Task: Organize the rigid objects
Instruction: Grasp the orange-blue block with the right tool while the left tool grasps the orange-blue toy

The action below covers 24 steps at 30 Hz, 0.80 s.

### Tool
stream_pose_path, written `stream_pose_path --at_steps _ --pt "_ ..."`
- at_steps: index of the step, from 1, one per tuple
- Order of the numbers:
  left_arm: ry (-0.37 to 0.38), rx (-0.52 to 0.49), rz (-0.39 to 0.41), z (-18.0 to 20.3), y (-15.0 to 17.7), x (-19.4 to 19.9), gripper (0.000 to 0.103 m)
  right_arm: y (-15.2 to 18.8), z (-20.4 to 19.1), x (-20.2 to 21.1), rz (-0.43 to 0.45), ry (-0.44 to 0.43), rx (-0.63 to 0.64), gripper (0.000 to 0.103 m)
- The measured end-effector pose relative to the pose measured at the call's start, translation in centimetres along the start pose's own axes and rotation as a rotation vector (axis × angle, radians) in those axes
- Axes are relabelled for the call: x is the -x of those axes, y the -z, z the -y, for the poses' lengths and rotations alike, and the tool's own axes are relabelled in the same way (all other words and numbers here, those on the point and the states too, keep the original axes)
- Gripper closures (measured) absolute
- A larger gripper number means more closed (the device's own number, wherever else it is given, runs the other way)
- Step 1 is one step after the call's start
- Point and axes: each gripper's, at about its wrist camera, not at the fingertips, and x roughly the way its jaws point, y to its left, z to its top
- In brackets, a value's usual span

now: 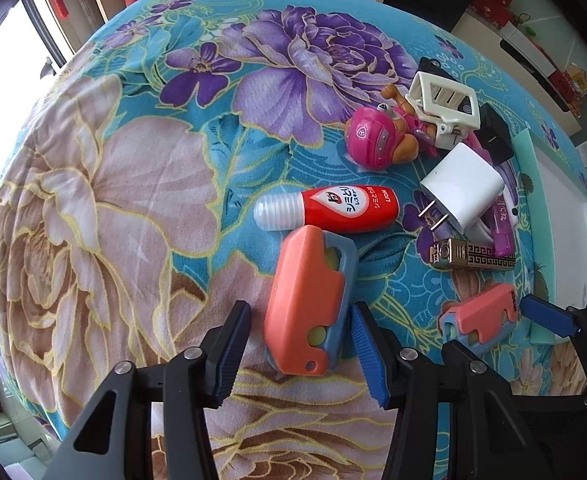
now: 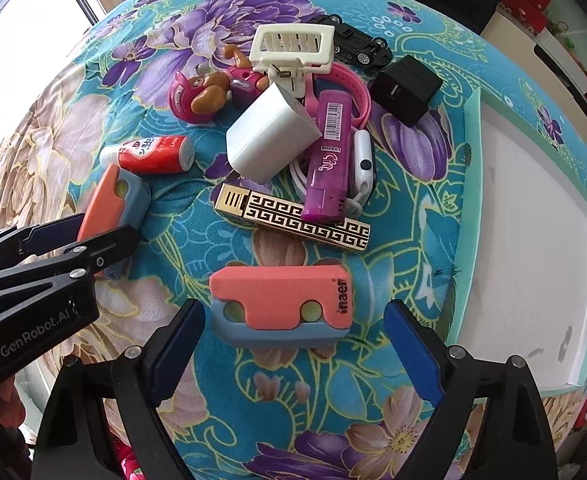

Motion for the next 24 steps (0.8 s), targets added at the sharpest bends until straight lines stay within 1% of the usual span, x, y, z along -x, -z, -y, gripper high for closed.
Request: stream_pose_path --at_steps 1,6,10,11,15,16,17,18,19,20,24 --pt "-0.015 -0.009 -0.009 0.7 -0.1 -0.3 0.049 -0.3 -0.2 -0.4 -0.015 0.003 -0.002 0.017" --pt "-0.042 -0.026 -0.03 1.4 -0.3 -0.8 0.049 -0.9 -0.9 -2.0 -0.061 0.001 -0.017 0.018" --pt "-0.06 -0.032 -0.043 2.5 -0.6 -1.2 0.049 -1.2 -0.8 -3.0 -0.073 -0.016 -0.033 0.018" --pt "-0.068 -0.035 -0.045 3.2 -1.3 -1.7 0.049 -1.3 -0.8 -3.2 -0.077 -0.02 -0.037 0.018" --pt "-0.083 -0.041 -0.046 3.8 -1.6 -2.1 0.049 -1.9 -0.5 -3.9 -0.089 -0.022 -0.04 0.018" --pt "-0.084 -0.039 -0.045 3.9 -1.7 -2.1 0.052 -1.8 -0.4 -3.9 -0.089 -0.023 -0.04 0.019" --pt "-0.082 -0.039 -0.043 4.0 -1.7 -2.0 0.056 -1.7 -0.2 -3.8 -0.088 -0.026 -0.04 0.02" --pt "-0.081 -0.039 -0.04 4.0 -1.6 -1.9 0.056 -1.8 -0.3 -3.8 -0.082 -0.03 -0.038 0.024" --pt "-0.081 -0.036 -0.04 4.0 -1.5 -1.6 0.056 -1.8 0.2 -2.9 -0.083 -0.036 -0.037 0.03" --pt "-0.08 -0.034 -0.041 4.0 -1.5 -1.5 0.056 -1.8 0.2 -2.6 -0.08 -0.037 -0.035 0.032" --pt "-0.06 -0.028 -0.055 4.0 -0.9 -0.6 0.056 -1.7 0.6 -1.7 -0.083 -0.068 -0.055 0.032"
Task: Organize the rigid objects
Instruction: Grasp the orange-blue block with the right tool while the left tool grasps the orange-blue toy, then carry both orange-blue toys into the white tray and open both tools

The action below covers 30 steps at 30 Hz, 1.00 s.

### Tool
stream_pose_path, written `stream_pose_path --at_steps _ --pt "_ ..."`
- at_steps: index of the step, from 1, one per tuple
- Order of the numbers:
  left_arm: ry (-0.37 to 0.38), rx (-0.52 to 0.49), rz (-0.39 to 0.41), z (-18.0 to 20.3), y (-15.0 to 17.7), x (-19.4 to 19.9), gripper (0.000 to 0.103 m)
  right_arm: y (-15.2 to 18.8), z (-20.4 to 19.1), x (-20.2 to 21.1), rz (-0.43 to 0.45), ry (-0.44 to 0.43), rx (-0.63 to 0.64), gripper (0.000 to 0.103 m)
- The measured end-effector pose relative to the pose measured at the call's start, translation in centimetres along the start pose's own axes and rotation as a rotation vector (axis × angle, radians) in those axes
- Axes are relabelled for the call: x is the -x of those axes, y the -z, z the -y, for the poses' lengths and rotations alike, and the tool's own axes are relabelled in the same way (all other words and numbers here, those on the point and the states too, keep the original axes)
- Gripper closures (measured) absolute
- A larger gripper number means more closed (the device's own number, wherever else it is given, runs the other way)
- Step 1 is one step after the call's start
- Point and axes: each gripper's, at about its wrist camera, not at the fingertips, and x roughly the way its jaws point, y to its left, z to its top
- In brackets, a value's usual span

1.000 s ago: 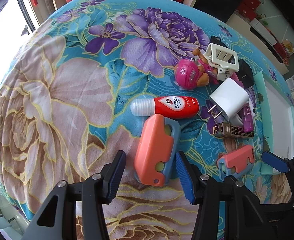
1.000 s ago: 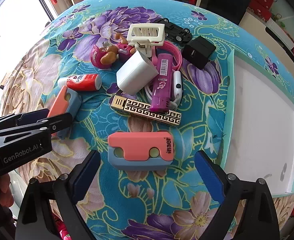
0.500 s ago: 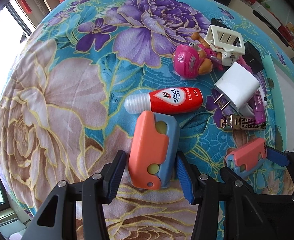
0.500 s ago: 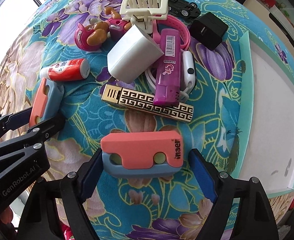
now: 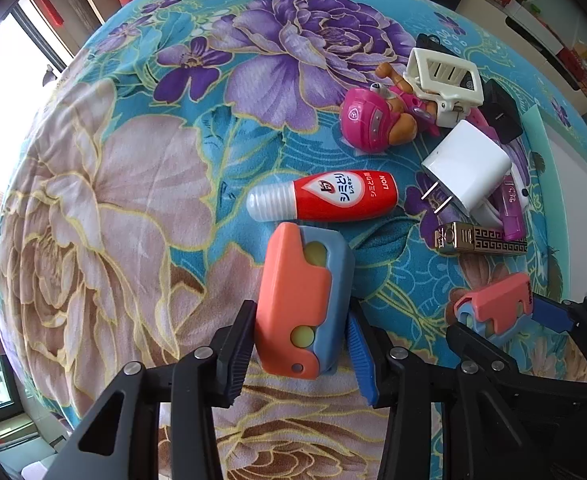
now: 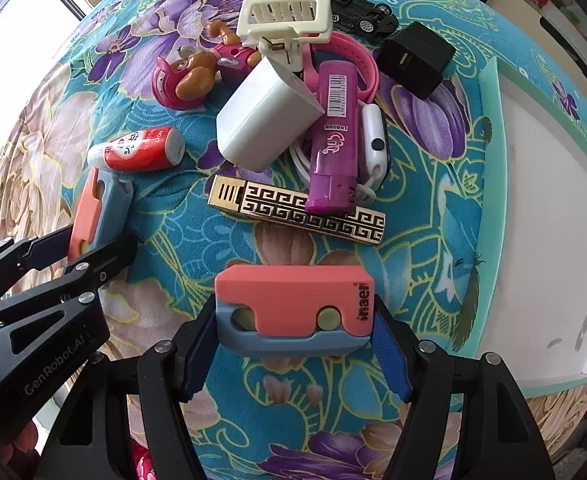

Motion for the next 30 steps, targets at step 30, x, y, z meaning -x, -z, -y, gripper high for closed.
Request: stream_pose_path --at_steps 30 --pt "0.213 -0.311 0.017 22.6 -6.8 8.9 0.068 5.1 25.1 9.7 0.056 0.073 -0.247 0.032"
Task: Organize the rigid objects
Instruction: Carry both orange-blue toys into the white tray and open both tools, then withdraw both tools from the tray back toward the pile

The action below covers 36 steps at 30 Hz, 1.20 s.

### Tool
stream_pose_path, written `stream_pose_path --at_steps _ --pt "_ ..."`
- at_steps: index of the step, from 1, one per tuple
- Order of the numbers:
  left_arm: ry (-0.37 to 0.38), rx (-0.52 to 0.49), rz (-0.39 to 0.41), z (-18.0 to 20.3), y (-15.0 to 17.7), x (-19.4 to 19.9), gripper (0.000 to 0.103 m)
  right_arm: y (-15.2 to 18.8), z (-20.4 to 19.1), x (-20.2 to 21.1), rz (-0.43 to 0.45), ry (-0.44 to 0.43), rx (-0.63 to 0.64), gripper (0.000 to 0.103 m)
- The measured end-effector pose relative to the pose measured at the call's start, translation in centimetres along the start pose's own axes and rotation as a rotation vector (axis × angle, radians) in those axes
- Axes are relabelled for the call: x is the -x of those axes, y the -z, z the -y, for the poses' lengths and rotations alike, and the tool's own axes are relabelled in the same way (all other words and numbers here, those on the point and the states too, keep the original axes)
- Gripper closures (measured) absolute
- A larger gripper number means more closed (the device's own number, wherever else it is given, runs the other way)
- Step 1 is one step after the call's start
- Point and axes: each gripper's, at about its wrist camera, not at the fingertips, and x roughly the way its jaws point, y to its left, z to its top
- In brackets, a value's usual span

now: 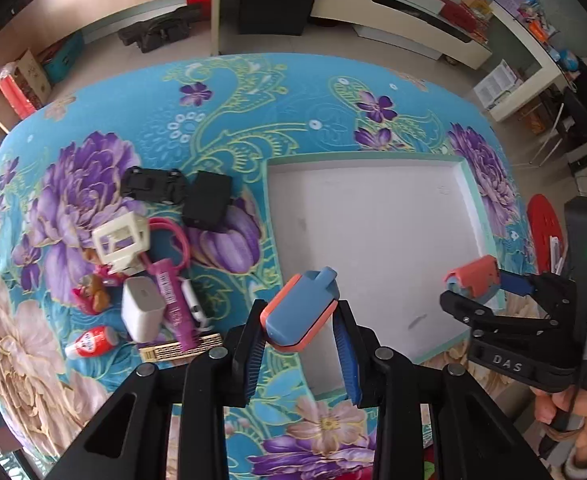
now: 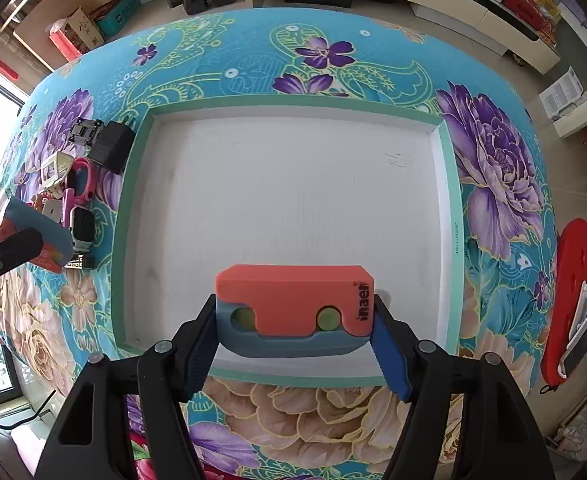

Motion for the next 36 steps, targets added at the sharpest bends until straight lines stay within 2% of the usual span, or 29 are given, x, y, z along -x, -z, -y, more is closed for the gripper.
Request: stream_pose_path --at_steps 7,12,14,16,23,27,31,36 --pt "-0.003 -0.039 -0.103 4.5 -1.0 -5.1 0.067 -0.4 2.7 -2.8 -0.049 0.001 -0.06 0.032" --pt "-0.031 -0.054 -0.109 5.5 -1.0 -6.0 0.064 -0.4 3.7 -3.5 -0.067 -0.001 -0.077 0.032" --pt "-0.036 -0.063 -0.103 5.7 -1.0 -5.8 0.052 -0.4 3.9 -3.4 -0.069 -0.004 -0.074 0.032" --pt "-0.048 -0.072 -0.091 5.7 -1.0 -5.2 0.045 -0.5 4.0 -3.2 -0.064 -0.007 -0.072 0.031" --pt "-0.103 -0.039 -0.084 4.1 -0.4 -3.6 0.032 -0.4 3.8 -1.4 -0.049 -0.008 -0.057 0.03" --pt "-0.113 -0.001 -0.079 2.8 0.4 -2.9 0.024 -0.1 3.1 -0.2 -0.029 -0.005 -0.045 0.019" --pt "-0.148 0.024 -0.07 1.5 1.3 -2.2 0.014 0.3 2.4 0.9 -0.018 -0.002 -0.038 0.014" --pt "-0.169 0.069 -0.06 -0.2 2.5 -1.6 0.001 1.7 2.2 2.2 -0.005 -0.003 -0.037 0.014"
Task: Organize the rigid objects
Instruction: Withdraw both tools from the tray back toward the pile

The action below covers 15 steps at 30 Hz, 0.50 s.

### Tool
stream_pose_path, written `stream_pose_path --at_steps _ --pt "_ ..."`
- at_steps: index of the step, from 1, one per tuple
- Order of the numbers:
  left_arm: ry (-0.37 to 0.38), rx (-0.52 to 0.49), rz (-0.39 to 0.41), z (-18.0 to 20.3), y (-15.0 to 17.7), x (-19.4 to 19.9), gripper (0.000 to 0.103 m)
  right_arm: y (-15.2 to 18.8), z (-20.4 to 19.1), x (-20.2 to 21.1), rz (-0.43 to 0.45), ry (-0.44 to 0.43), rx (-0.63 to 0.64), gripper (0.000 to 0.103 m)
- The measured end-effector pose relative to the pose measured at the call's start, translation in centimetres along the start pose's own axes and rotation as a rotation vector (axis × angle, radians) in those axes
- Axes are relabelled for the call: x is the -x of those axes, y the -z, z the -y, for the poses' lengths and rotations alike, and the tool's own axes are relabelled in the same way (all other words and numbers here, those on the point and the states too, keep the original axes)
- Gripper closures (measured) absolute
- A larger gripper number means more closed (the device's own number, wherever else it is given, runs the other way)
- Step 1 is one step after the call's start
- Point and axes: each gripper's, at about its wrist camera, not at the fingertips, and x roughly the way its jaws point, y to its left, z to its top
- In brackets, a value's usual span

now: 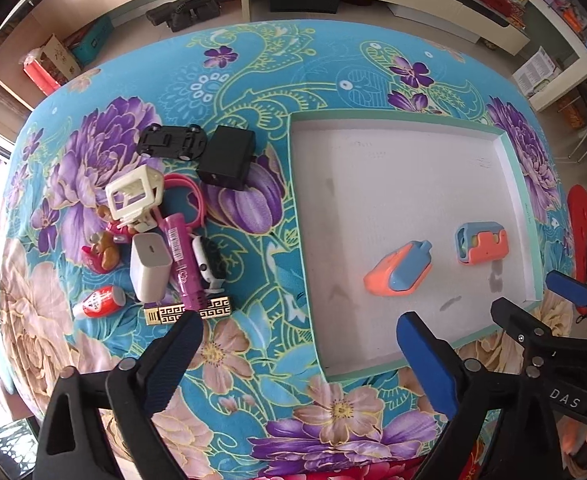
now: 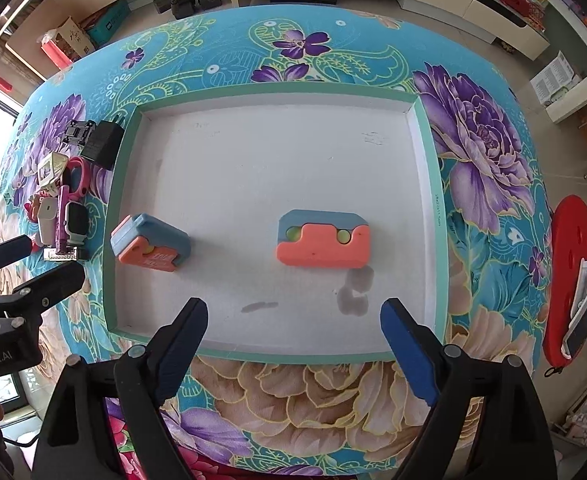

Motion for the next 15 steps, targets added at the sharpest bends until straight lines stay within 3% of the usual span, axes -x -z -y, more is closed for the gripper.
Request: stream_pose_path --at_steps 3,6,15 --pt "-0.021 0.013 0.011 -0.7 0.5 0.2 0.0 -0.1 -0.8 0.0 0.004 0.007 0.002 0.013" --pt "-0.039 0.026 0.02 -1.6 1.0 0.5 0.0 0.1 -1.0 0.0 0.009 0.012 -0.004 0.003" --pt "-0.05 0.082 0.044 -5.6 2.0 1.5 0.0 0.6 -1.8 1.0 0.02 0.025 -0.003 0.003"
